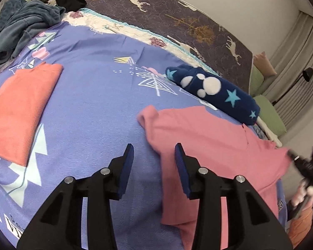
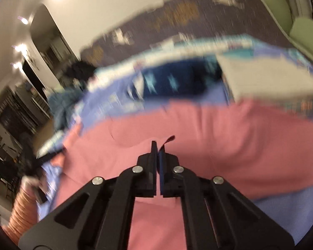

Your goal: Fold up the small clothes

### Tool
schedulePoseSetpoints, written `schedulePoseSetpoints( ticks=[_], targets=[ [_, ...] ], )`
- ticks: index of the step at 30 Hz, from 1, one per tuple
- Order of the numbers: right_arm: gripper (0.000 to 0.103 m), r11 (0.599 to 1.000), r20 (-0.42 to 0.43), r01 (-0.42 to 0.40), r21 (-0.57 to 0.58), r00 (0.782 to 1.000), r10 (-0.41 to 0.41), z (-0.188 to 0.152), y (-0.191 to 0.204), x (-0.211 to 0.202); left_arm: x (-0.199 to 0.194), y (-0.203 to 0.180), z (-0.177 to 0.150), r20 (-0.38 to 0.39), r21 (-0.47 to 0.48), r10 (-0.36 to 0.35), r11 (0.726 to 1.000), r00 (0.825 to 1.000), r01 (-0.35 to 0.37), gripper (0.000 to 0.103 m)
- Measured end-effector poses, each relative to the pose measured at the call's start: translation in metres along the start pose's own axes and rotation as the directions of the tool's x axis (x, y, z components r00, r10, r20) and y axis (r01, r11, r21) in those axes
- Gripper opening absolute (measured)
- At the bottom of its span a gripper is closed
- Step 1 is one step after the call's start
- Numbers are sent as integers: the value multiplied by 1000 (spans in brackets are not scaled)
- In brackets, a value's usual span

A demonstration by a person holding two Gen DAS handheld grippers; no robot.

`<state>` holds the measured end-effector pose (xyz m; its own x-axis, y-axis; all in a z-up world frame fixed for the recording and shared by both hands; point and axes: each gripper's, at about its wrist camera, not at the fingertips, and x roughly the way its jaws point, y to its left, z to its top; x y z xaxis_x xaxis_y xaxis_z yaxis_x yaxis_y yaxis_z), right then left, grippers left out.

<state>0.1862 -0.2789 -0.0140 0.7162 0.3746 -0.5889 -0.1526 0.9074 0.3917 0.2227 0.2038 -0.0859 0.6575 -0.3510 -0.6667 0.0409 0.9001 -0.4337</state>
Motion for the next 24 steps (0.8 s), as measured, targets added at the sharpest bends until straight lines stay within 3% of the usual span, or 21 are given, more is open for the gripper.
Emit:
schedulePoseSetpoints(
  ticks=[2,4,5,6,9,15,18,20,21,22,24],
  targets=[
    [2,994,-15,110,-17,994,-110,5,-7,11,1,3,-2,-7,-17,-9,1000,1000,8,41],
    [18,982,-106,188,-4,977,-187,-2,-25,33,1,2,-7,-17,-17,-17,1000,1000,16,41],
    [37,976,-149,218,23,966,-212,-7,-35,40,0,0,-12,-23,-14,-21,1000,1000,21,41],
    [41,970,-171,234,70,961,-219,-15,-46,42,-2,-2,-16,-32,-8,-25,1000,999,25,41],
    [41,976,-145,173,129,977,-155,-26,-52,29,-10,-8,-32,-52,15,-46,999,998,47,42],
    [47,996,-168,84,41,983,-75,-43,-27,9,-30,-30,-64,-98,132,-75,987,992,88,48],
    [50,1000,-185,25,-14,982,-28,-52,-7,14,-20,-42,-75,-119,223,60,974,991,-32,48],
    [56,997,-214,54,-58,975,-65,-61,2,25,-17,-48,-77,-74,275,169,951,983,-143,47],
    [56,992,-234,96,-79,966,-112,-66,3,31,-17,-52,-77,-13,312,301,907,954,-282,47],
    [56,981,-251,160,-108,950,-183,-74,1,40,-17,-53,-76,19,320,364,880,931,-350,47],
    [54,978,-201,161,-131,962,-185,-81,-2,39,-18,-50,-78,17,289,383,883,924,-371,48]
  ],
)
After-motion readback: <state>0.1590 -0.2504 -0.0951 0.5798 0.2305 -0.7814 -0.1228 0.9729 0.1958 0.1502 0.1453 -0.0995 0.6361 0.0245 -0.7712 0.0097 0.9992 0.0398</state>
